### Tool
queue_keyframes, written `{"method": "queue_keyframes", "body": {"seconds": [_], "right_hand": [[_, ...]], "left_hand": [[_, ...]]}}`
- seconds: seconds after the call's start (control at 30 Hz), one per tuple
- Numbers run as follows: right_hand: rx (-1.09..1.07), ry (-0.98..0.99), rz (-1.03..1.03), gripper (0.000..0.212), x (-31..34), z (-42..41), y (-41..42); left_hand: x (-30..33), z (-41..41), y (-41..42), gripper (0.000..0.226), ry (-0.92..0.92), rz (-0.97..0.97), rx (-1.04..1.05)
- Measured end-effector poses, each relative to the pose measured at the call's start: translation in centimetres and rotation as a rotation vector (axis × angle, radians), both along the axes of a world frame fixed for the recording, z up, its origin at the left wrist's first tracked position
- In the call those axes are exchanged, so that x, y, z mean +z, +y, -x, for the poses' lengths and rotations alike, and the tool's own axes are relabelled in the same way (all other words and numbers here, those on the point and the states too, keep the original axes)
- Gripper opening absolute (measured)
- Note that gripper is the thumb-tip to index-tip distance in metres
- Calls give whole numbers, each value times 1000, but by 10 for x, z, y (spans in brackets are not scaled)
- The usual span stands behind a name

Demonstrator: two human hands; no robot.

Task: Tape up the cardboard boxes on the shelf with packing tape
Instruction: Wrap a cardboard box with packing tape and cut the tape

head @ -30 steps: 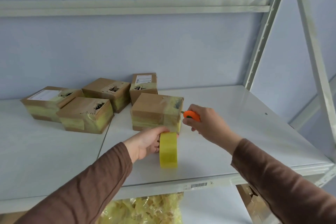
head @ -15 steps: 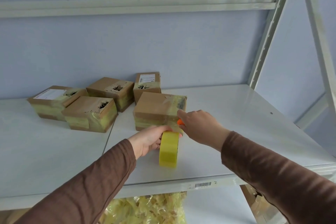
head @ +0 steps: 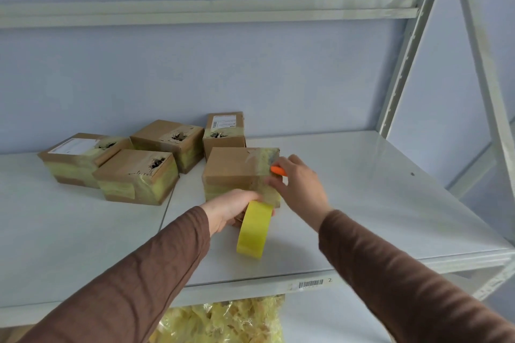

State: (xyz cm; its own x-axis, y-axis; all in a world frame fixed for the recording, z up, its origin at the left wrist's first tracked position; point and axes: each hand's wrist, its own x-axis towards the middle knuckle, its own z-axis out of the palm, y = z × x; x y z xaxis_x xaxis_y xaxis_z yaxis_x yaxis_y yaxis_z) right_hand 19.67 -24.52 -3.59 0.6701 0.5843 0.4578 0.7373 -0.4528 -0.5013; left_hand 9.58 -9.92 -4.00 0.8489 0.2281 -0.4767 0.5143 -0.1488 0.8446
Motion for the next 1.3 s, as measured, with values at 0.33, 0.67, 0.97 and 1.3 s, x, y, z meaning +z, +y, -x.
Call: {"method": "queue_keyframes", "body": {"seconds": [0.33, 0.67, 0.97, 1.3], "right_hand": [[-23, -254, 57, 35, -31, -6, 2], [35, -161, -112, 41, -7, 4, 10], [501, 514, -50, 73, 11, 87, 50], [484, 212, -82, 23, 4, 152, 96]], "left_hand": [[-8, 24, 22, 34, 36, 8, 26], [7, 64, 28, 25, -157, 4, -26], [13, 118, 47, 19, -413, -327, -72], [13, 168, 82, 48, -366, -507, 78]]}}
